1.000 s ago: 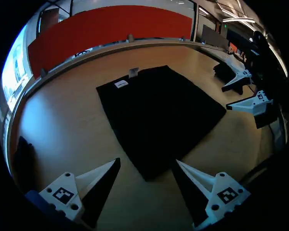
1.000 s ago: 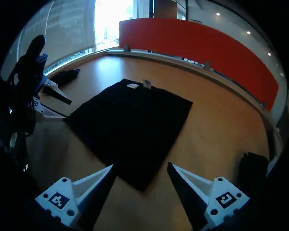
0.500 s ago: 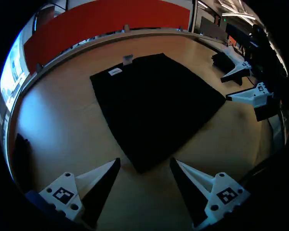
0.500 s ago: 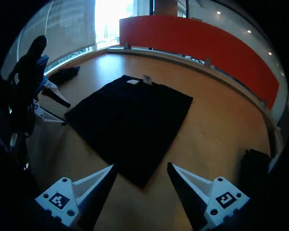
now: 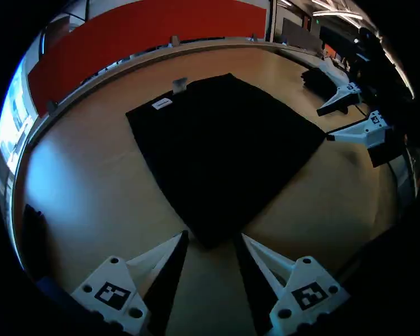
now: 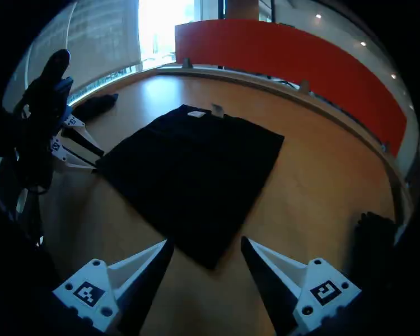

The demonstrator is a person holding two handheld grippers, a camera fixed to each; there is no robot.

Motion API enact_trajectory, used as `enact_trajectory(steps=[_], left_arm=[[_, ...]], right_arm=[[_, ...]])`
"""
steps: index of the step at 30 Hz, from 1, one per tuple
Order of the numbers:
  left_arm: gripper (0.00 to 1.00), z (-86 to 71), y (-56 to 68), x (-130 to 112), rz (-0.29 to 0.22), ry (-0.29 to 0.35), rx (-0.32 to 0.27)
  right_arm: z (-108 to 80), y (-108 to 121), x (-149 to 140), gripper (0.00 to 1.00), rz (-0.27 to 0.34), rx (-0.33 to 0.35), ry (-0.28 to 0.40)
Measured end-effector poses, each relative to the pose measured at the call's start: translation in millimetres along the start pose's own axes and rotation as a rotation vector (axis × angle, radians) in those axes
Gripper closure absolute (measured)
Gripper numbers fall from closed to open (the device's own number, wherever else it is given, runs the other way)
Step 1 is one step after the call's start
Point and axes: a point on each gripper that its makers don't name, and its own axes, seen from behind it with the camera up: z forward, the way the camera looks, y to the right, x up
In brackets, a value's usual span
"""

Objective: Fold towel

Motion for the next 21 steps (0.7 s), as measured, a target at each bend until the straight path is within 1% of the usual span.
enact_trajectory(steps=[4, 6, 10, 12, 18, 21], left_arm=[[0.52, 1.6, 4.3, 0, 0.024, -0.001, -0.009], [0.60, 2.5, 7.0, 1, 0.037, 0.000, -0.013], [0.73, 3.4, 10.3, 2, 0.047, 0.002, -0.012], [0.77, 3.7, 11.4, 2, 0.047, 0.001, -0.011], [0.78, 4.1, 11.3, 1, 0.050, -0.008, -0.006], [0.78, 4.2, 10.3, 1, 0.064, -0.013, -0.003]], right_arm=[[0.7, 2, 1, 0.09, 0.001, -0.003, 0.000], [0.7, 3, 2, 0.09, 0.004, -0.006, 0.004], [-0.1, 5, 4, 0.09, 0.008, -0.009, 0.007], [-0.5, 6, 4, 0.09, 0.008, -0.009, 0.007], [-1.2, 4, -6, 0.12, 0.001, 0.004, -0.016], [-0.8, 2, -11, 0.14, -0.007, 0.011, -0.029]])
